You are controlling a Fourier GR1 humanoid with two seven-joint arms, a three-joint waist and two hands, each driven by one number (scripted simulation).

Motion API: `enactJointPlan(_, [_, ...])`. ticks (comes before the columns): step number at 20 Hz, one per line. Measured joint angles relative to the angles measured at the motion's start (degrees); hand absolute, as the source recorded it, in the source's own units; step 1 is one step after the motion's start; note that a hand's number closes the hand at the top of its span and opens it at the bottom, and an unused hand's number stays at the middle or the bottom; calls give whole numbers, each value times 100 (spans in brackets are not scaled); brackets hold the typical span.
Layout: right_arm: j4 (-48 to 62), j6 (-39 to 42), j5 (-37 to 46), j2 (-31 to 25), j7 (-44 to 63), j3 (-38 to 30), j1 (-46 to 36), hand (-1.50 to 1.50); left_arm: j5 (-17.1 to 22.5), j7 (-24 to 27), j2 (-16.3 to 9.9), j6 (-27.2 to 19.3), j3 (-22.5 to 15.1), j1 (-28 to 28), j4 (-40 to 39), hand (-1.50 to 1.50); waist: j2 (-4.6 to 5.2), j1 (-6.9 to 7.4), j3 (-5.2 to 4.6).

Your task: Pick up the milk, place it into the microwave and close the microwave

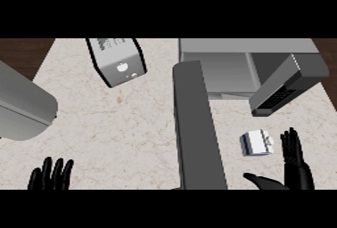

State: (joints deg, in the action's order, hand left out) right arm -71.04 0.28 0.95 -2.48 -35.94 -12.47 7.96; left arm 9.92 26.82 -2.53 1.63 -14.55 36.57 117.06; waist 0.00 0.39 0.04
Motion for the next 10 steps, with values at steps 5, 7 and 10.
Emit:
enactJointPlan(5, [1000,73,-15,-205,-663,-209,-381,-150,-55,208,1,-15,-146,154,-70,-150,0,5,0])
enactJointPlan(7, [1523,47,26,-254,-1004,-269,-602,-150,16,266,-57,32,-110,198,-76,-150,1,9,-2])
enactJointPlan(10, [2216,107,3,-384,-1468,-396,-850,-150,95,348,-107,66,-39,166,-178,-150,2,8,-1])
